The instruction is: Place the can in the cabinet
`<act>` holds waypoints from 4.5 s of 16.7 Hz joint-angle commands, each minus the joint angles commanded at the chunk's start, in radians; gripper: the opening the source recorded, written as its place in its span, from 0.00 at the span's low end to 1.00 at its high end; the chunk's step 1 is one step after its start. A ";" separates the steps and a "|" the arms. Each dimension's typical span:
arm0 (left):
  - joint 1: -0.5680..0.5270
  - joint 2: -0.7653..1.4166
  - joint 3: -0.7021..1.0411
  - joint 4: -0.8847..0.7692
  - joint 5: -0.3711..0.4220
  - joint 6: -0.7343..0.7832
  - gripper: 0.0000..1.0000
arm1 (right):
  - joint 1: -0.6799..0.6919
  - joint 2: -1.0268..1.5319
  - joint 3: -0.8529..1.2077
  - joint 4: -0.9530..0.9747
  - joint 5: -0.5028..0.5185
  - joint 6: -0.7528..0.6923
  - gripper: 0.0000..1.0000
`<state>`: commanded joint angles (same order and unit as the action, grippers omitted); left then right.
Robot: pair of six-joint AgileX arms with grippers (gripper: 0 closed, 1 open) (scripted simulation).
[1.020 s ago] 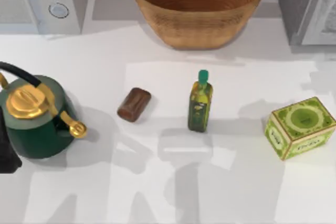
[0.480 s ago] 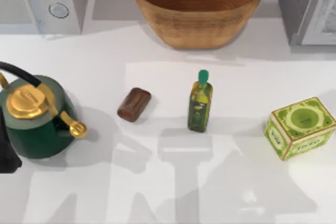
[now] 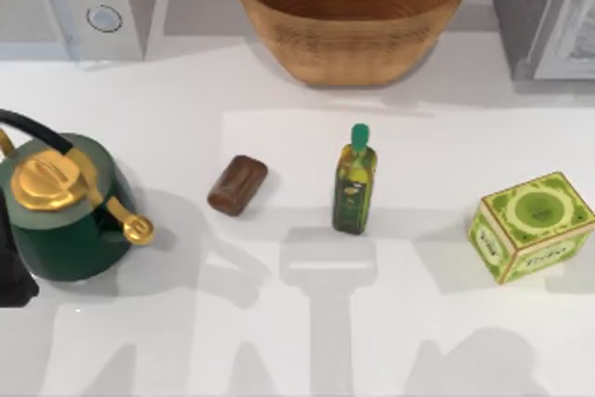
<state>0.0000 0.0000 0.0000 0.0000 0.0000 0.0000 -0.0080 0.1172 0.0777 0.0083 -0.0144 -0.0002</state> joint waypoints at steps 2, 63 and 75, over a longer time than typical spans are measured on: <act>0.000 0.000 0.000 0.000 0.000 0.000 1.00 | 0.005 -0.078 -0.051 -0.006 0.010 0.000 0.00; 0.000 0.000 0.000 0.000 0.000 0.000 1.00 | 0.104 1.971 2.690 -0.689 0.138 0.017 0.00; 0.000 0.000 0.000 0.000 0.000 0.000 1.00 | 0.104 1.971 2.690 -0.689 0.138 0.017 0.75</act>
<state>0.0000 0.0000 0.0000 0.0000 0.0000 0.0000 0.0961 2.0886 2.7673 -0.6806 0.1237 0.0172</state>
